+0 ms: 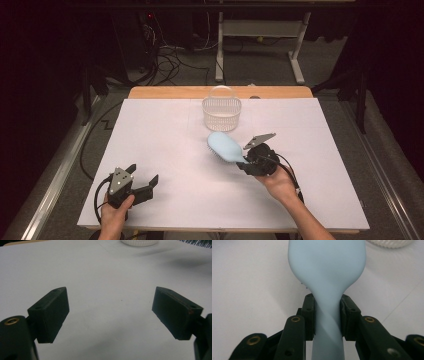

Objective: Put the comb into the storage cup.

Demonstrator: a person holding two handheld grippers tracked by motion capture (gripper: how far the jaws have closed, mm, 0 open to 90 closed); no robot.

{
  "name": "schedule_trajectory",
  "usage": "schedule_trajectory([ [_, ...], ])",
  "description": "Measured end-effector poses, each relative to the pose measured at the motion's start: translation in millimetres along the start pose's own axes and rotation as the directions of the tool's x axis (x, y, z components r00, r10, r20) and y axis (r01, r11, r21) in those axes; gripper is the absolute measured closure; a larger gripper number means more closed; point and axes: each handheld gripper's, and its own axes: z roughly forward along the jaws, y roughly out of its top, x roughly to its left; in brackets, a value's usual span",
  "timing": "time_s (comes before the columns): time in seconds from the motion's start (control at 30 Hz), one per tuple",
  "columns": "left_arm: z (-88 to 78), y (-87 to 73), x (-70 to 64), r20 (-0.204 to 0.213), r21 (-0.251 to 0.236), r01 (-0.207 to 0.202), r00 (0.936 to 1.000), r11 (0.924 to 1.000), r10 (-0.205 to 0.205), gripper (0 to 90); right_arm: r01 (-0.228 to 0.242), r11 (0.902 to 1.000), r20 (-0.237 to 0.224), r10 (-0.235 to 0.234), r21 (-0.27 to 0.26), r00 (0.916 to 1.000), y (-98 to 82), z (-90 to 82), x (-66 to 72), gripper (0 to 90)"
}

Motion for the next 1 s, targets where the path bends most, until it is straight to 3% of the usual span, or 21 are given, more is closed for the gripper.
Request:
schedule_trajectory([
  [0.17,2.3,2.6,-2.6,0.025,-0.001,-0.008,0.9997,1.0,0.008,13.9,-0.016,0.9993,0.002,0.016,-0.032,0.9999,-8.3,-11.7,-2.2,69.9],
  [0.4,5.5,9.2,-9.0,0.026,-0.006,-0.017,0.9995,0.9998,0.018,13.9,-0.024,0.9951,-0.009,0.023,-0.096,0.9997,-20.3,-26.2,-1.1,69.9],
  [0.47,5.5,11.4,-12.3,0.026,-0.009,-0.025,0.9993,0.9996,0.025,13.8,0.001,0.9945,-0.001,-0.001,-0.105,1.0,-25.3,-28.4,4.0,69.9],
  [0.7,10.5,18.2,-19.2,0.063,-0.014,-0.021,0.9977,0.9997,0.022,12.9,0.038,0.9913,0.002,-0.038,-0.126,0.9993,-37.5,-31.9,14.9,69.9],
  [1.0,20.1,27.2,-27.1,0.112,-0.02,-0.026,0.9933,0.9995,0.028,12.9,0.028,0.9907,-0.027,-0.032,-0.133,0.9991,-38.3,-25.0,20.2,69.9],
])
